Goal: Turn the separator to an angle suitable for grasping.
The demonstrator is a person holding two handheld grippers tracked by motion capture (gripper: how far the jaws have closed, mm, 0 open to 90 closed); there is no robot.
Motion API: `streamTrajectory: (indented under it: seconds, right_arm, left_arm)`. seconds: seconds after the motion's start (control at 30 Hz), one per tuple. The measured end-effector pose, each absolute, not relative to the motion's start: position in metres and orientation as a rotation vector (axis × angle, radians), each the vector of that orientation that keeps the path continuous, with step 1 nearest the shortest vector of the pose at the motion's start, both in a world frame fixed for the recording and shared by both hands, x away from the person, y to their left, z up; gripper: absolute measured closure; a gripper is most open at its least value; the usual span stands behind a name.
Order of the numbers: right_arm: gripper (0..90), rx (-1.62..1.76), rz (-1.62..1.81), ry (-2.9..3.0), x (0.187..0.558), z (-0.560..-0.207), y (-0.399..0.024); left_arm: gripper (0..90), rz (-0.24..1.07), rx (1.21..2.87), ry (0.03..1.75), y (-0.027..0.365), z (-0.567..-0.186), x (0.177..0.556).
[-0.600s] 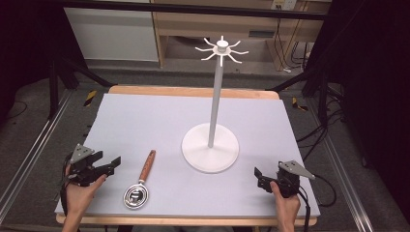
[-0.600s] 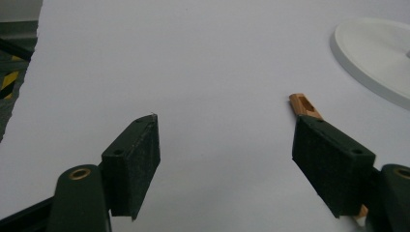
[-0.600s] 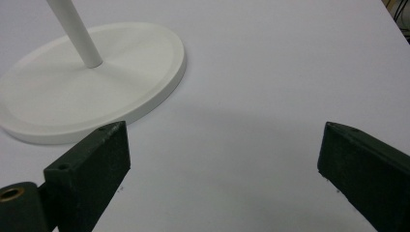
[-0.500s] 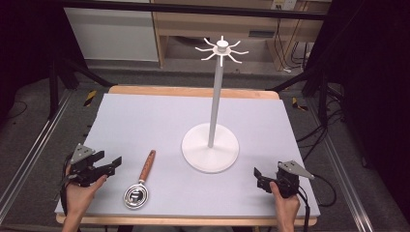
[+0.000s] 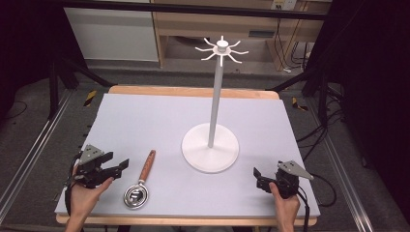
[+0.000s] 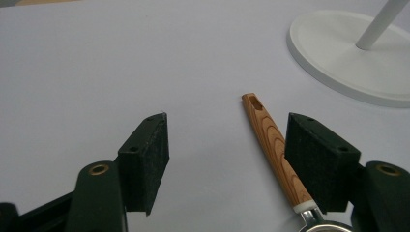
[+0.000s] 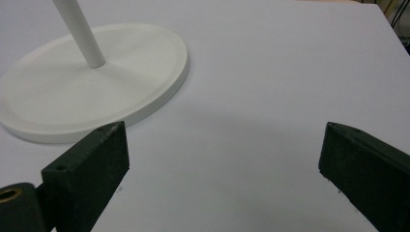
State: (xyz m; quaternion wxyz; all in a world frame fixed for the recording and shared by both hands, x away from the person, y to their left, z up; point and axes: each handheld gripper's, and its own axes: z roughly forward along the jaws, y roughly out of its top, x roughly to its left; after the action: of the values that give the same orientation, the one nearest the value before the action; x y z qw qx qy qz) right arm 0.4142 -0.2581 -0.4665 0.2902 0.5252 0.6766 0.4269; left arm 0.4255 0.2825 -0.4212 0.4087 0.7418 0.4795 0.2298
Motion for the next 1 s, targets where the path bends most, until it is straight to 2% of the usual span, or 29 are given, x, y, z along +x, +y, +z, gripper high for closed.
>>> streamTrajectory:
  seconds: [0.47,1.0]
  right_arm:
    - [4.4,1.402,1.131,1.811,0.415,-0.467,-0.256]
    - [4.4,1.408,1.123,1.815,0.416,-0.468,-0.257]
  left_arm:
    - [33.5,0.539,1.941,1.165,0.261,-0.421,0.426]
    - [38.8,0.507,2.057,1.147,0.238,-0.424,0.434]
